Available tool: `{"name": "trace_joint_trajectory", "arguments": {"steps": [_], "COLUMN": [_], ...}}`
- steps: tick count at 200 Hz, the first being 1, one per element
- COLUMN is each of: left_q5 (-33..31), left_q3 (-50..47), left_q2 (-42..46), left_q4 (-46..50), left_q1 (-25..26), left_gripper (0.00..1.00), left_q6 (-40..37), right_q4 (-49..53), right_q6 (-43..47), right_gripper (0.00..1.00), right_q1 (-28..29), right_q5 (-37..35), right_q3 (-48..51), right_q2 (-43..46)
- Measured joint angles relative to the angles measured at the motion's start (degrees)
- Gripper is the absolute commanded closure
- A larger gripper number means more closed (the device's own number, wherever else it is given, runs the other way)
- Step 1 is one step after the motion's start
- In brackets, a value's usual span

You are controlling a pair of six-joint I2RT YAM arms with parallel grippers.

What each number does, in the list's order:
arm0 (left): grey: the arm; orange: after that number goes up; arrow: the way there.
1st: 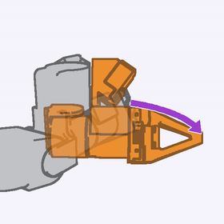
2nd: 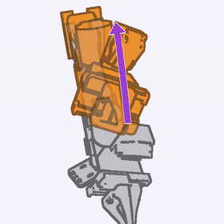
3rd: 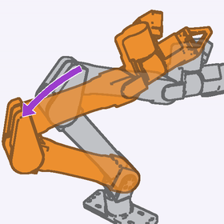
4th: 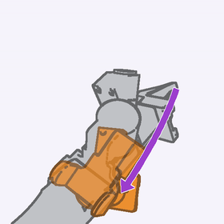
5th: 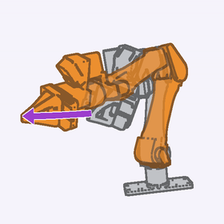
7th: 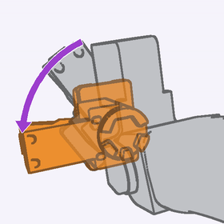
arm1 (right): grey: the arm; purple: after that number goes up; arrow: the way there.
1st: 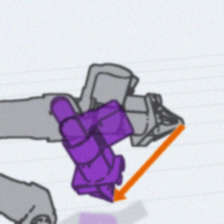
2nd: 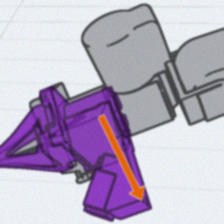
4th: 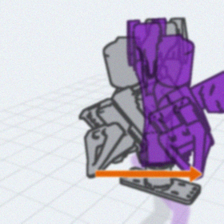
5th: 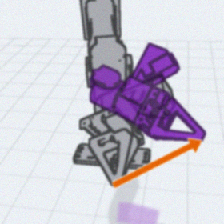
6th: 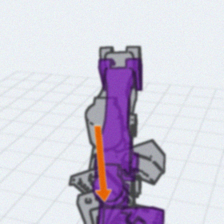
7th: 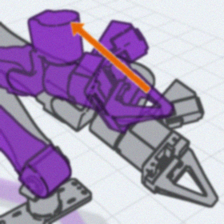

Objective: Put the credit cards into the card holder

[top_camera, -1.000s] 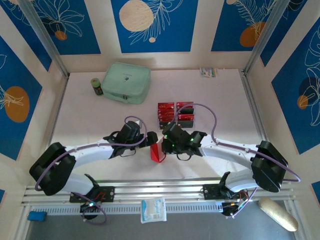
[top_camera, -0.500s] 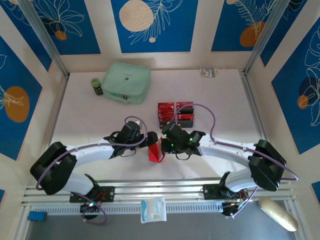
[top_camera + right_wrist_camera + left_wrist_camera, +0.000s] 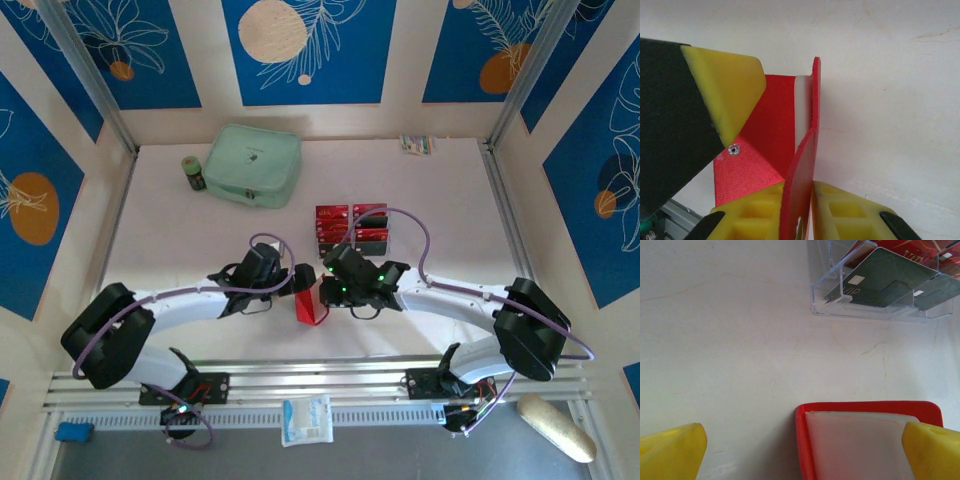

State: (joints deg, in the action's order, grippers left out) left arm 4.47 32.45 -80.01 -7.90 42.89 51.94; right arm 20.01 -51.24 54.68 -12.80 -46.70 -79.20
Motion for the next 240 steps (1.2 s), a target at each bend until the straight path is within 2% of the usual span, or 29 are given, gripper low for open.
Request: {"name": "trace_joint_trajectory", "arguments": {"steps": [35,66,124,190,240], "left_q5": [0.00,0.00,-0.02,-0.37,0.02], "left_q3": [-0.33,-0.59,-0.59,0.02,1.92], "left_q2": [0.00,0.00,-0.02,0.13,4.11], "left_q4": [-0.22,-0.26,-0.28,1.18,3.39], "left_q1": [0.00,0.00,0.00,0.00,0.07], "left_gripper": [0.00,0.00,0.00,0.00,0.00], "left_q6": [-0.02,0.00,-0.02,-2.93,-4.26], "right_q4": [-1.11,-1.97,-0.42,6.91,7.76], "right_q6": [-0.20,-0.46,-0.42,0.44,-0.07], "right_gripper": [0.84,1.00,1.00,1.00,1.00], "right_q1": [0.00,-0.04,-0.04,2.71,4.11], "right_q5": [0.61,1.29,0.76,-6.21,-8.44], "right_q3": [0.02,0.02,0.11,-2.60,-4.26], "right_q2": [-1.03,-1.62,-0.76,-0.17,-2.16]}}
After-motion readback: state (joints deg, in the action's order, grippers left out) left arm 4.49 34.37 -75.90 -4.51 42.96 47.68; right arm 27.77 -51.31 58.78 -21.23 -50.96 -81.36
